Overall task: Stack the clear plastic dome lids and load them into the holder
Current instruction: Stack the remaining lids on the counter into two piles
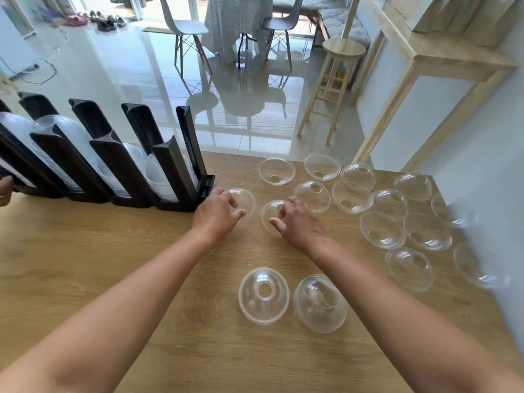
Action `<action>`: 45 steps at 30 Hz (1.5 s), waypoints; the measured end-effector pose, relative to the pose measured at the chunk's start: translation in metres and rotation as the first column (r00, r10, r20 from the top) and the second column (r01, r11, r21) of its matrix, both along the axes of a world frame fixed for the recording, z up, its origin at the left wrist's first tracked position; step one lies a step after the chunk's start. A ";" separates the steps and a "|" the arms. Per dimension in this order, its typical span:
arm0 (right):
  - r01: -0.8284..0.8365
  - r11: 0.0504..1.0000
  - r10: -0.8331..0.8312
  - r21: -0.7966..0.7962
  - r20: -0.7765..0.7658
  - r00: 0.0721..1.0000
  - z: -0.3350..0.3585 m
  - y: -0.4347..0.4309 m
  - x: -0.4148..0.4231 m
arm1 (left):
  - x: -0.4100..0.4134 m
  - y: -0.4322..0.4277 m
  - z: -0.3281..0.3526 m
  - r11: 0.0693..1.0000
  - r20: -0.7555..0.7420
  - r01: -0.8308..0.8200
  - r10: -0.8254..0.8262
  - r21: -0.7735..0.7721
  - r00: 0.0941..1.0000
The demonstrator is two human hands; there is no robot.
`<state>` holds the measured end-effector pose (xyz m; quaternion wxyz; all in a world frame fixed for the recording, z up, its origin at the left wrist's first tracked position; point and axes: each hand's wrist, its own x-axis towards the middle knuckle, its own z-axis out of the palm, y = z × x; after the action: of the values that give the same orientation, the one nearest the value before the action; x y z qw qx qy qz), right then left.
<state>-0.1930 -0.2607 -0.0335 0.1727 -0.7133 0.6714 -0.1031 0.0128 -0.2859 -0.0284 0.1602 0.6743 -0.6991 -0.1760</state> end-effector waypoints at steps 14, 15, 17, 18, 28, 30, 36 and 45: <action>0.065 0.983 -0.105 0.173 0.230 0.968 0.066 0.145 -0.077 | -0.025 0.134 0.063 0.901 -0.055 0.319 -0.317 0.296 0.947; 0.052 0.986 -0.082 0.158 0.193 0.978 0.060 0.154 -0.075 | -0.028 0.140 0.056 0.902 -0.030 0.317 -0.323 0.295 0.946; 0.014 0.994 -0.028 0.108 0.123 0.992 0.046 0.168 -0.071 | -0.032 0.147 0.043 0.910 0.037 0.307 -0.330 0.280 0.943; -0.005 0.997 -0.002 0.074 0.091 0.996 0.039 0.173 -0.069 | -0.033 0.149 0.037 0.914 0.072 0.306 -0.336 0.266 0.939; -0.014 0.998 0.017 -0.067 0.041 0.999 0.011 0.187 -0.061 | -0.033 0.152 0.009 0.932 0.169 0.336 -0.357 0.138 0.919; -0.015 0.997 0.018 -0.077 0.042 0.999 0.010 0.186 -0.061 | -0.031 0.151 0.007 0.931 0.156 0.343 -0.359 0.122 0.920; 0.038 0.994 -0.029 -0.098 0.093 0.995 0.024 0.163 -0.063 | -0.028 0.126 0.023 0.929 0.055 0.353 -0.360 0.107 0.931; 0.232 0.972 -0.231 -0.038 0.044 0.972 0.040 0.037 -0.062 | -0.054 -0.005 0.039 0.938 0.273 0.304 -0.252 -0.166 0.928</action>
<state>-0.2547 -0.2235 0.0064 0.1574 -0.6314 0.7441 -0.1508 -0.0409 -0.2914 0.0107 0.1138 0.5643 -0.8168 -0.0385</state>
